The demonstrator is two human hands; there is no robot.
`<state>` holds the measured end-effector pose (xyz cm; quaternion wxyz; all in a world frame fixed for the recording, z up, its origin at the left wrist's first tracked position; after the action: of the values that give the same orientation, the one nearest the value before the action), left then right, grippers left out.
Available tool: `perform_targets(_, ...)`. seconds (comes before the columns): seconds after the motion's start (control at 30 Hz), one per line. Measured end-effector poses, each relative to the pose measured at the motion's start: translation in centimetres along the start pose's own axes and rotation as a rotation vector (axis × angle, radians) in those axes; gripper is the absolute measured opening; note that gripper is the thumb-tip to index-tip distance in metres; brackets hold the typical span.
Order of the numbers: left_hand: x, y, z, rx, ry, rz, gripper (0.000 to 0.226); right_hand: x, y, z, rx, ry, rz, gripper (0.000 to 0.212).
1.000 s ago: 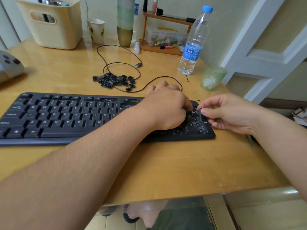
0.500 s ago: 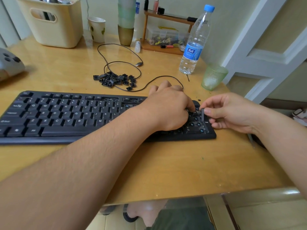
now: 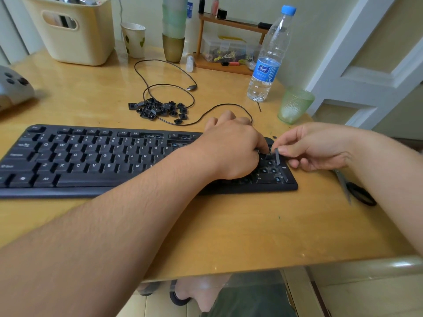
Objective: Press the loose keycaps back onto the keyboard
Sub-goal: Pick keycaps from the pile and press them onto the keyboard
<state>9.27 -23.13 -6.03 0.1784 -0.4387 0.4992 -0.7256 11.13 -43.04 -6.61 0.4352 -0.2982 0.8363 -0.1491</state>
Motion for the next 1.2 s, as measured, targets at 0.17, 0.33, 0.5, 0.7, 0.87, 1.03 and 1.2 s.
perform_targets(0.17,0.0,0.0,-0.1,-0.003,-0.002,0.0,0.05,-0.7,0.3,0.1,0.09,-0.023,-0.085,0.016)
perform_targets(0.33,0.4,0.3,-0.1,-0.01,0.025,-0.005,0.051,-1.5,0.6,-0.4,0.227,-0.068,-0.247,0.012)
perform_targets(0.5,0.6,0.5,-0.2,-0.047,0.046,0.027,0.052,-1.7,0.9,-0.4,0.304,-0.131,-0.311,0.018)
perform_targets(0.7,0.7,0.6,-0.3,-0.066,0.052,0.024,0.05,-0.1,1.0,-0.7,0.36,-0.285,-0.194,0.023)
perform_targets(0.87,1.1,1.0,-0.2,-0.074,0.058,0.036,0.05,0.6,1.2,-1.3,0.416,-0.382,-0.242,0.014)
perform_targets(1.03,1.2,1.2,-0.2,-0.079,0.061,0.067,0.05,1.3,1.3,-2.2,0.356,-0.375,-0.092,0.015)
perform_targets(1.2,0.7,0.7,-0.1,-0.024,0.052,0.029,0.048,0.6,1.3,-4.3,0.345,-0.348,-0.361,0.014)
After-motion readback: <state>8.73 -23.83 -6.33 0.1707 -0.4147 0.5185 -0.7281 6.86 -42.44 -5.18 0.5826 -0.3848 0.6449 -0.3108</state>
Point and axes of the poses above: each hand's wrist, its own z-axis towards the middle knuckle, its own y-axis out of the palm, x = y × z, the point moved 4 cm from there along z, towards the middle knuckle, and after that the axes turned 7 degrees about -z, right-handed, at the moved point
